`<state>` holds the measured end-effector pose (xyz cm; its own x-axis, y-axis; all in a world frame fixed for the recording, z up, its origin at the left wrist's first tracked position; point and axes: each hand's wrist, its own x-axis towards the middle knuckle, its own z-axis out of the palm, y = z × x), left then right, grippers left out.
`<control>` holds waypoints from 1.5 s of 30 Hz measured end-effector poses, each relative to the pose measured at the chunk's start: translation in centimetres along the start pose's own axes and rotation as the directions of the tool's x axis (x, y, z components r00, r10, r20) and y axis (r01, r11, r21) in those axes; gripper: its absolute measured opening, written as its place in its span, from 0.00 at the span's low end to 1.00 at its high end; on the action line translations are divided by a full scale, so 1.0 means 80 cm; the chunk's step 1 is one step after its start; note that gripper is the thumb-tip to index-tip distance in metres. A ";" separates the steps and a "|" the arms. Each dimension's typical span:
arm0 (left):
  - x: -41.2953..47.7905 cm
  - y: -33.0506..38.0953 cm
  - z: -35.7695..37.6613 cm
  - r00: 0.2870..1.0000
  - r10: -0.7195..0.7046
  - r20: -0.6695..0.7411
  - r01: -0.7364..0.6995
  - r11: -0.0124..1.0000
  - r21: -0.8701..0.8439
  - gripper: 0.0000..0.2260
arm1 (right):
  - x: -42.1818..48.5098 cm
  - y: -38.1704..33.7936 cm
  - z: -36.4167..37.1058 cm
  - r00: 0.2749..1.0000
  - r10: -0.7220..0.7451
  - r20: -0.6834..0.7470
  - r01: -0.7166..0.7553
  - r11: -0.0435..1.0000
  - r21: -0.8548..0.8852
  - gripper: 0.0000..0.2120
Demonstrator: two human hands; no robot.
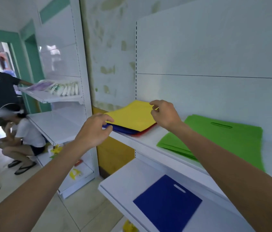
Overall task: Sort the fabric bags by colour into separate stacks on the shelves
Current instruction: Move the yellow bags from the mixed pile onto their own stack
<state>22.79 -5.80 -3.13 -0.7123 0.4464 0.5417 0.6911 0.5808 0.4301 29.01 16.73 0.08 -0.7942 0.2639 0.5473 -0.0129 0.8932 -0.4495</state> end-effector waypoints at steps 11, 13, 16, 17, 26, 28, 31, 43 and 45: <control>0.092 -0.087 0.029 0.995 0.043 0.093 -0.033 0.994 -0.106 0.09 | 0.077 0.005 0.057 0.990 0.131 -0.048 -0.134 0.989 -0.062 0.16; 0.108 -0.094 0.040 0.994 0.040 0.106 -0.027 0.992 -0.122 0.09 | 0.098 0.013 0.057 0.987 0.144 -0.069 -0.149 0.986 -0.072 0.16; 0.131 -0.114 0.054 0.992 0.042 0.122 -0.026 0.991 -0.133 0.09 | 0.127 0.025 0.064 0.984 0.149 -0.101 -0.157 0.985 -0.073 0.15; 0.140 -0.122 0.056 0.992 0.046 0.119 -0.030 0.991 -0.133 0.09 | 0.133 0.028 0.068 0.982 0.155 -0.111 -0.163 0.984 -0.069 0.14; 0.233 -0.173 0.104 0.961 0.103 0.256 -0.052 0.978 -0.200 0.11 | 0.164 0.076 0.069 0.925 0.305 -0.226 -0.342 0.929 -0.142 0.13; 0.252 -0.186 0.116 0.927 0.134 0.351 -0.059 0.974 -0.218 0.12 | 0.165 0.078 0.079 0.902 0.356 -0.245 -0.397 0.907 -0.141 0.13; 0.275 -0.200 0.130 0.894 0.174 0.414 -0.073 0.966 -0.249 0.13 | 0.162 0.074 0.101 0.876 0.425 -0.229 -0.471 0.858 -0.206 0.14; 0.309 -0.229 0.175 0.953 0.080 0.294 -0.034 0.987 -0.158 0.20 | 0.130 0.057 0.207 0.441 0.726 -0.529 -0.856 0.517 -0.005 0.15; 0.306 -0.231 0.173 0.956 0.165 0.244 -0.106 0.965 -0.238 0.16 | 0.128 0.061 0.208 0.419 0.723 -0.550 -0.866 0.500 -0.002 0.16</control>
<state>-9.14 3.80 -7.78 -0.5963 0.6886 0.4126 0.7721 0.3513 0.5296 10.72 17.72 -8.23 -0.0077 0.9562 0.2927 0.6828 0.2189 -0.6971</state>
